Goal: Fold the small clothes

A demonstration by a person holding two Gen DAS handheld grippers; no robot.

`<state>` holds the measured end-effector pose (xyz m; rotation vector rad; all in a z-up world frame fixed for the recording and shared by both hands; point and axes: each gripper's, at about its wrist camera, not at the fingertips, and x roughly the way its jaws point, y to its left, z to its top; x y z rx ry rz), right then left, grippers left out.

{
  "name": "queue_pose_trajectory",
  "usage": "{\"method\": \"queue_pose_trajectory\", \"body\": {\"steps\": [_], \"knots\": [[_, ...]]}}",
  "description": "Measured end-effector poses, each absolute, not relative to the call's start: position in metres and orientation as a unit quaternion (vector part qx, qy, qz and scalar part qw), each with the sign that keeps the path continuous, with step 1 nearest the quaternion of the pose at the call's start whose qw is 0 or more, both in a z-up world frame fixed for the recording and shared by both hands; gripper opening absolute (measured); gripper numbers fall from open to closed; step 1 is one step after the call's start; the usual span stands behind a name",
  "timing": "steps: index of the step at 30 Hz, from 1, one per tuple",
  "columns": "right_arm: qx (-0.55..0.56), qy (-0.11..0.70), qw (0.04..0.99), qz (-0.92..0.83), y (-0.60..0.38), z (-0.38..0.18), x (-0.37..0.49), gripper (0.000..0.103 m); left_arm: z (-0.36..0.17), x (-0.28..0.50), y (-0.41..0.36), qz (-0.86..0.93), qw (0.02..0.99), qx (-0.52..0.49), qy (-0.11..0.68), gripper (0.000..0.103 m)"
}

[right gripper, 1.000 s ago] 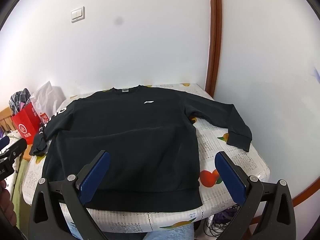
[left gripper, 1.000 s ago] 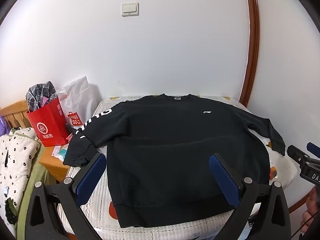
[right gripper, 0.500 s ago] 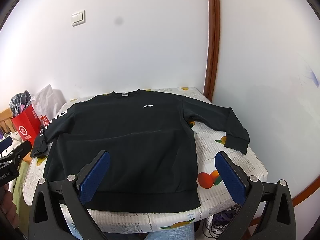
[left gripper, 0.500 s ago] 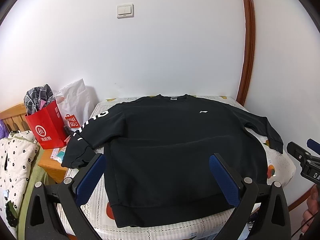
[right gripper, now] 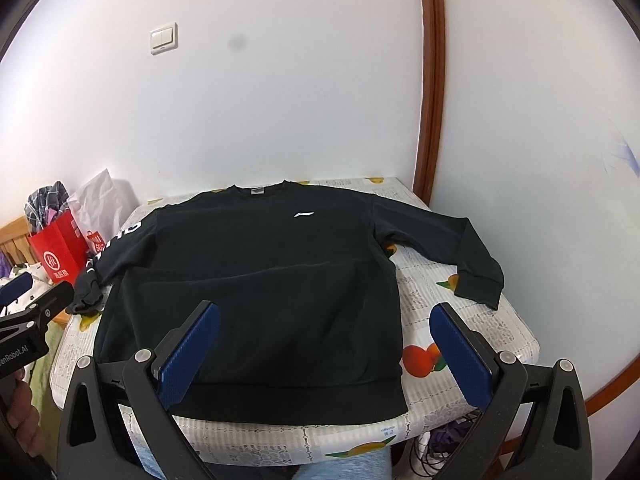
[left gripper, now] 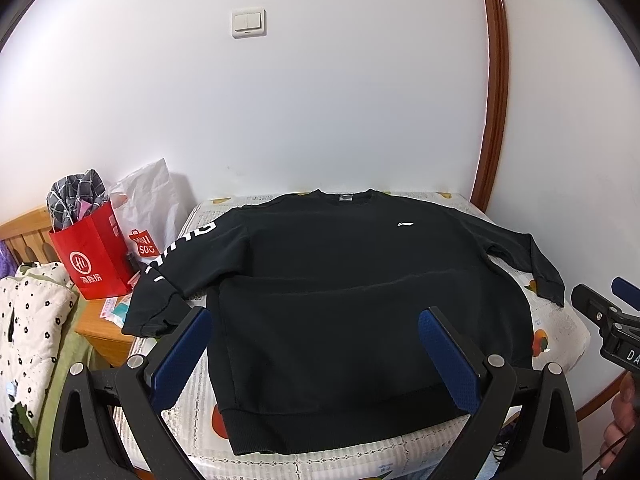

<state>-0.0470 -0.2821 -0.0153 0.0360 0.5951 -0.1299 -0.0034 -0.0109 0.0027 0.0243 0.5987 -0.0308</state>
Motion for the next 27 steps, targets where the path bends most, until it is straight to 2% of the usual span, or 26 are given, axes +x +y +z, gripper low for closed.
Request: {"method": "queue_pose_trajectory", "body": {"steps": [27], "knots": [[0.015,0.29,0.955,-0.062,-0.2786,-0.0178,-0.0487,0.103,0.0041,-0.0057,-0.0033,-0.012,0.955,0.003,0.296,0.103]]}}
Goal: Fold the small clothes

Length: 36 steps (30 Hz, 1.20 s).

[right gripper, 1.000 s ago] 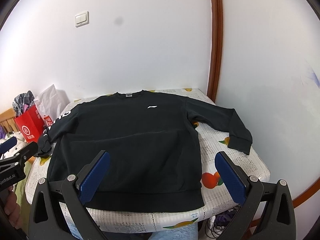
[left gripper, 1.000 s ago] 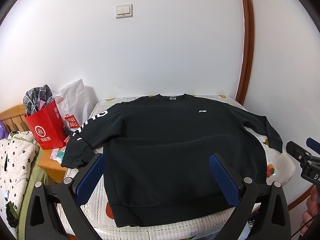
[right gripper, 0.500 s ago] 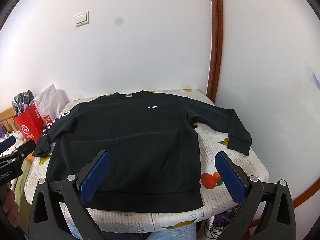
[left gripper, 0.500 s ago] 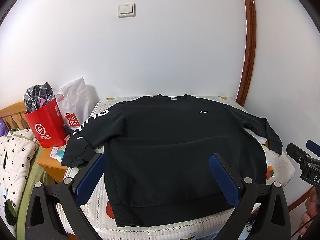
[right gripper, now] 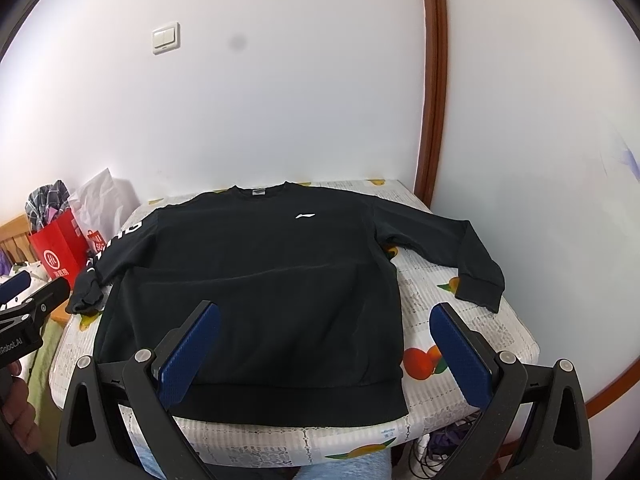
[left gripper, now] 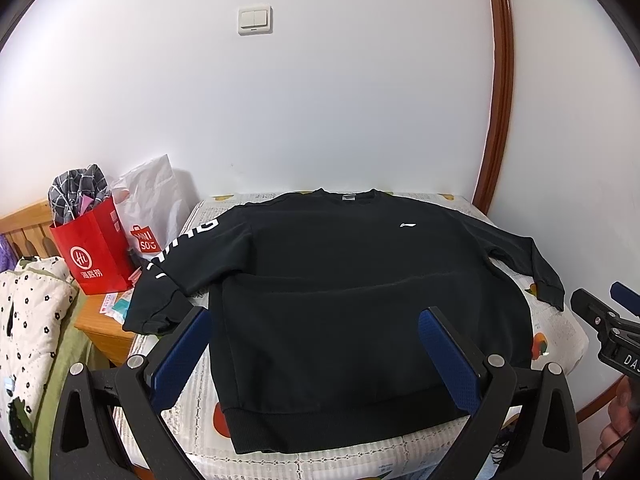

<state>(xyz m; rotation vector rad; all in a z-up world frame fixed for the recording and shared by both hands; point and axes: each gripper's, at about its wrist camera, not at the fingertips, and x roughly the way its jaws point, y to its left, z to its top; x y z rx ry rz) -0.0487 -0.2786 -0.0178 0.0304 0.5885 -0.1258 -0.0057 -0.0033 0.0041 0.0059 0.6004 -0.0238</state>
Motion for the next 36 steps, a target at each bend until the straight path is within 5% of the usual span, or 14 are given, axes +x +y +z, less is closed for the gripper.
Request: {"method": "queue_pose_trajectory", "body": {"steps": [36], "knots": [[0.012,0.283,0.957,-0.067,-0.2801,-0.0153,-0.0528,0.103,0.0053,-0.0086,-0.0052,-0.013,0.956,0.002,0.295,0.103]]}}
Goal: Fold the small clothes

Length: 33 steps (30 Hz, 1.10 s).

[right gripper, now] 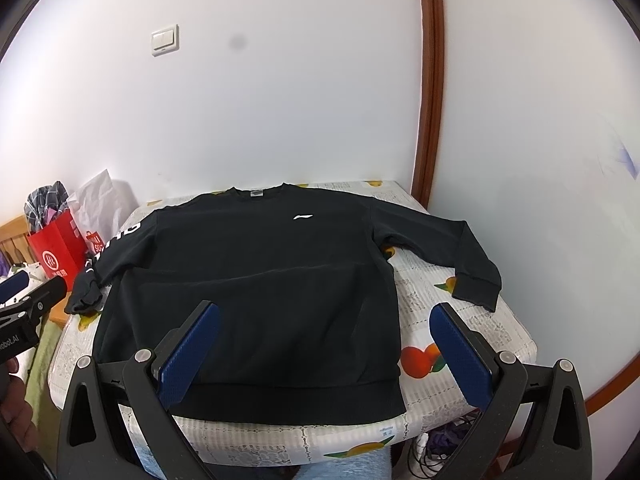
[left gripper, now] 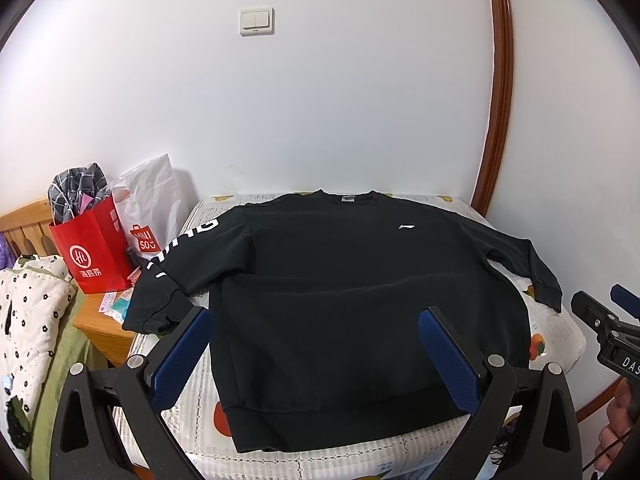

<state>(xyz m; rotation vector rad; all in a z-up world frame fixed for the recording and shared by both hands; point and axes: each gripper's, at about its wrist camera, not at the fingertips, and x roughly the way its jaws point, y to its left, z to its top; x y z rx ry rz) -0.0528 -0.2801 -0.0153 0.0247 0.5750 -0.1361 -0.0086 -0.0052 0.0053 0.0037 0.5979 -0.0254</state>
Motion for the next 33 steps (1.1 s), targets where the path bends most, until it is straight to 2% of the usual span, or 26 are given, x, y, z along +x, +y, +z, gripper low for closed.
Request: {"method": "queue_pose_trajectory", "body": {"steps": [15,26,33], "knots": [[-0.004,0.297,0.952,-0.073,-0.275,-0.036,-0.018,0.103,-0.022,0.035,0.01,-0.018,0.945,-0.012,0.326,0.103],[-0.007,0.372,0.926,-0.06,-0.269,-0.093,0.049,0.103,-0.077,0.083,0.052,0.019,0.924,-0.027,0.382,0.103],[-0.02,0.396,0.917,-0.043,-0.245,-0.127,0.085,0.103,-0.103,0.1,0.105,0.058,0.914,-0.038,0.399,0.102]]}}
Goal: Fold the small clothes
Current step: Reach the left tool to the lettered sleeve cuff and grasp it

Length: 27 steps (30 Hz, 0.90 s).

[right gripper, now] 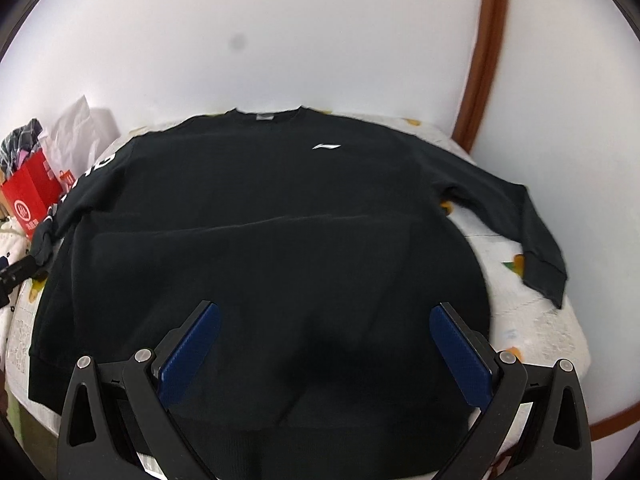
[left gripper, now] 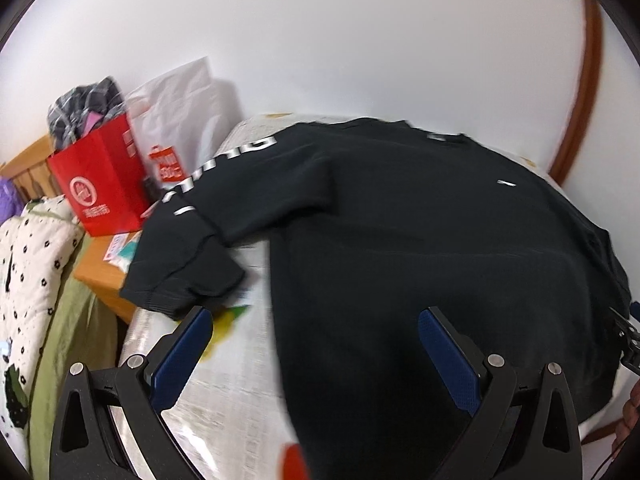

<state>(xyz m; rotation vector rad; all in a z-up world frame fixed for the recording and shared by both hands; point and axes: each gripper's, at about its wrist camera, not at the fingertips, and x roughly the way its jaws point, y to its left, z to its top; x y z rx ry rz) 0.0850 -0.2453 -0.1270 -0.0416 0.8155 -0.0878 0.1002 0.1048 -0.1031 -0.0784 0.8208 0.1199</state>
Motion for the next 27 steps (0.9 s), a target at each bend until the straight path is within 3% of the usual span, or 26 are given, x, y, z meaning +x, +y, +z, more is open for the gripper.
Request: {"method": "queue_pose_trajectory", "body": {"steps": [8,17,21,22,23,25,27], "knots": [[-0.05,0.417,0.907,-0.035,-0.216,-0.158,0.114,0.103,-0.133,0.12,0.163,0.087,0.907,-0.043,0.41,0.095],[-0.062,0.434,0.898,-0.039,-0.204,-0.174,0.137,0.103,-0.165,0.15,0.169,0.111,0.895,0.017,0.433,0.094],[-0.069,0.435,0.897,-0.041,-0.204,-0.176,0.143,0.103,-0.174,0.162,0.168,0.156,0.89,0.054,0.425,0.085],[-0.069,0.435,0.897,-0.042,-0.205,-0.177,0.144,0.103,-0.173,0.163,0.169,0.154,0.891,0.052,0.424,0.07],[-0.069,0.436,0.897,-0.042,-0.206,-0.177,0.145,0.103,-0.172,0.164,0.17,0.149,0.891,0.048,0.426,0.061],[-0.065,0.438,0.896,-0.041,-0.209,-0.179,0.147,0.103,-0.171,0.166,0.171,0.154,0.89,0.046,0.428,0.03],[-0.062,0.44,0.895,-0.039,-0.21,-0.18,0.15,0.103,-0.17,0.169,0.171,0.17,0.885,0.061,0.429,0.021]]}}
